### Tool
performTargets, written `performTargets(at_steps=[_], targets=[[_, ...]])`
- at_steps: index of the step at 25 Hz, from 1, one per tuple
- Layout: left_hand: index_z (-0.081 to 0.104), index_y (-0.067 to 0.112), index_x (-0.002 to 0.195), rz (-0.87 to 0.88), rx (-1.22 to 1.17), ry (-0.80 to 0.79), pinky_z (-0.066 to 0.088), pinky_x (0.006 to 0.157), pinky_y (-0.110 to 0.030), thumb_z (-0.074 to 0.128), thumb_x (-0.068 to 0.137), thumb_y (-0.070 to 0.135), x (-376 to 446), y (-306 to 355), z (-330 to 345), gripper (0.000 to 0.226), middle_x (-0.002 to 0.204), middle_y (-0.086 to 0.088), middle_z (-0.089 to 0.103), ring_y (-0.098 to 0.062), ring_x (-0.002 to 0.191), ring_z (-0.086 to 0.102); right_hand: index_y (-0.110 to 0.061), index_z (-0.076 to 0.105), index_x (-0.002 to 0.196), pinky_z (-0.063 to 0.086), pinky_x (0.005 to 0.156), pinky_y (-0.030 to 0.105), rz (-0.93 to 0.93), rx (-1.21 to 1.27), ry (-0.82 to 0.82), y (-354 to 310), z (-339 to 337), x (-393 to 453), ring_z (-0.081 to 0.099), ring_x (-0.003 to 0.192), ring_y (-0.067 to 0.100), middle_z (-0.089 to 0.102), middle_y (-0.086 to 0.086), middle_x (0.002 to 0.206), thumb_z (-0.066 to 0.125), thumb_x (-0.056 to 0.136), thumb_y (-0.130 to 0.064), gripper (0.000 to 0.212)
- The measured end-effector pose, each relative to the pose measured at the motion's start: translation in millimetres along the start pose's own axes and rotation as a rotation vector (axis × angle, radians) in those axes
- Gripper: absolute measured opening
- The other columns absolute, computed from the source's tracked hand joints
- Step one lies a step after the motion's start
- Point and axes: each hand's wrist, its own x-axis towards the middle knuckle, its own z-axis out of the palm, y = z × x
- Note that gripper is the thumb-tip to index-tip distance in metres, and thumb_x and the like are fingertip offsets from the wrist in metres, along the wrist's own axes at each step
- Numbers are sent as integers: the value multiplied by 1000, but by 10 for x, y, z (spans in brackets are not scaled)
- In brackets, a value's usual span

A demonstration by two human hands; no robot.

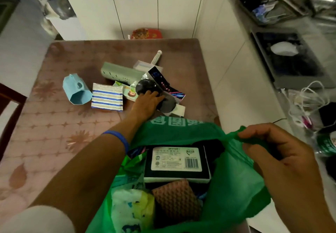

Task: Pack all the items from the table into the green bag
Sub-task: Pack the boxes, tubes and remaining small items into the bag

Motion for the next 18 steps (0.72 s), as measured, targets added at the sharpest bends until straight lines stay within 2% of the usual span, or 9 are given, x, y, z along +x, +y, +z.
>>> performTargets(at_steps=[2,5,8,10,12,14,16,17,18], targets=[[60,26,123,-6,-219,142,50,84,-38,54,89,25,-75,-32,-137,34,119,-8,66,-27,102,61,-25,71,82,41,47,18,-4,-2,-11,-13,-28,-4,49,51,8,71,-3,81,61,80,7,33],[65,26,114,-159,-536,409,55,80,-38,50,90,24,-404,-7,-819,28,107,-8,72,-25,91,67,-22,70,81,45,55,11,6,27,-29,-69,-15,-51,56,60,5,71,-2,83,61,81,7,31],[64,14,116,-225,-683,728,54,70,-31,47,95,21,-1206,35,-1857,28,98,-11,73,-21,80,66,-24,70,81,50,57,16,30,46,-44,-115,-36,-147,61,70,15,72,-3,88,61,82,5,31],[66,12,108,-168,-679,774,54,61,-24,51,95,18,-1923,117,-2308,21,85,-1,70,-11,65,64,-26,70,80,50,58,16,32,61,-54,-115,-19,-162,59,76,26,71,-7,85,59,82,6,34],[65,17,106,-142,-508,616,50,51,-15,52,91,16,-2590,432,-2331,20,73,9,63,-1,53,55,-25,69,79,48,53,14,56,109,-76,-213,15,-205,54,74,32,69,-5,78,59,82,6,33],[67,20,103,-170,-378,328,47,41,-21,48,79,18,-2883,808,-2042,31,64,5,66,-14,47,59,-23,69,80,44,47,18,45,111,-115,-289,32,-219,50,65,32,64,5,73,60,84,3,28],[63,13,117,-202,-292,-29,52,52,-29,39,73,23,-2904,1028,-1661,51,94,-8,73,-26,78,68,-21,69,81,37,42,19,10,115,-148,-382,95,-250,45,51,19,58,2,61,59,84,3,27],[48,9,134,-232,-310,-231,54,72,-37,40,80,24,-2881,1065,-1526,57,126,-15,61,-31,109,59,-20,68,81,34,39,18,-8,123,-156,-442,132,-268,42,45,13,56,-4,55,58,85,5,28],[26,11,147,-213,-362,-385,46,93,-42,45,88,29,-2891,1049,-1398,64,150,-15,34,-32,133,38,-21,69,83,35,39,16,-29,118,-157,-504,172,-291,43,43,7,57,-9,54,58,85,6,29]])
